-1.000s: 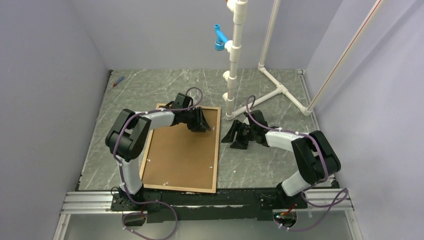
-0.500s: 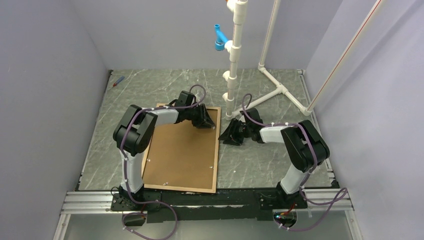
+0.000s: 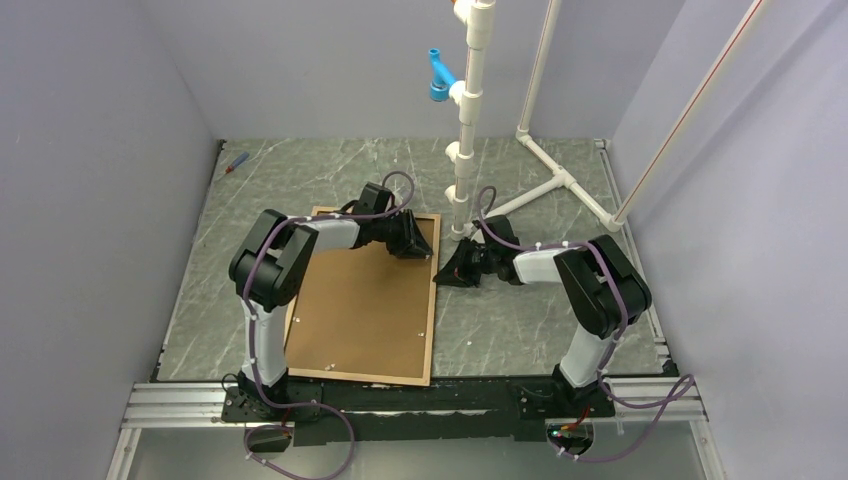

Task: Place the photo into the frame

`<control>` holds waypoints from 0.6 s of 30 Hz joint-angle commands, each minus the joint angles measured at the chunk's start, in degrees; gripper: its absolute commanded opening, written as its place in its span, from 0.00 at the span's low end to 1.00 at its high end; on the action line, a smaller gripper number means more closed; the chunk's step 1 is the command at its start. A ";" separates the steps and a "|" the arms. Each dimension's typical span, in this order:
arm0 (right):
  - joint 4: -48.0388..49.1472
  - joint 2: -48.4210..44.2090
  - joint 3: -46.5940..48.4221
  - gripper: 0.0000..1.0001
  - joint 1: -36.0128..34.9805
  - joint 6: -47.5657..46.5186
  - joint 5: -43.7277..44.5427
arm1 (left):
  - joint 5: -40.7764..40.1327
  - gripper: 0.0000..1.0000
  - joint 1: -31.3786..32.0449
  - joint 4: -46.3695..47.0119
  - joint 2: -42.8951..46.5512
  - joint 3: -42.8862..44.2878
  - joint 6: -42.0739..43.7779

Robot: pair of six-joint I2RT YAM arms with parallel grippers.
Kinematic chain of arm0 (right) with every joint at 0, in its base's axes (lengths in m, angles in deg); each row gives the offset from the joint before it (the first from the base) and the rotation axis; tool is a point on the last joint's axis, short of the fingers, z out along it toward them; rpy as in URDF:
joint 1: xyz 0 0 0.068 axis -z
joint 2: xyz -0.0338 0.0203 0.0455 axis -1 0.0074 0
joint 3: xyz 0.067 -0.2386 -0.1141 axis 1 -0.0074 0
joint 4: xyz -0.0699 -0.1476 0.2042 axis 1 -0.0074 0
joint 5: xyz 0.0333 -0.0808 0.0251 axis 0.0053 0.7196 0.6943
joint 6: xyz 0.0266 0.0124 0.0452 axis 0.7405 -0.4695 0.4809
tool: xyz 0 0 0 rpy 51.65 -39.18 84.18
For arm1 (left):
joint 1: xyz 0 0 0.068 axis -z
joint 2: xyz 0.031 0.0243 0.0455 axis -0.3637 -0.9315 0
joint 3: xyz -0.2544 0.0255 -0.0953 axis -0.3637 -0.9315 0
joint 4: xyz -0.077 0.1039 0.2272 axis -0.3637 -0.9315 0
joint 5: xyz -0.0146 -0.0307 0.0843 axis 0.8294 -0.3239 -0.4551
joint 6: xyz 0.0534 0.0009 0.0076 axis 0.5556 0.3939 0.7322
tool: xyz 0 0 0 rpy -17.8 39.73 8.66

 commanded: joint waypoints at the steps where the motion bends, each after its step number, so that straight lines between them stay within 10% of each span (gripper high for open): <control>1: 0.00 2.60 0.81 0.07 -0.94 -0.94 2.30 | 1.27 0.33 1.01 3.40 -2.07 1.64 -1.21; 18: 0.60 4.14 0.80 0.00 -1.25 -0.70 1.79 | 5.38 0.31 3.17 4.02 -4.49 4.37 1.09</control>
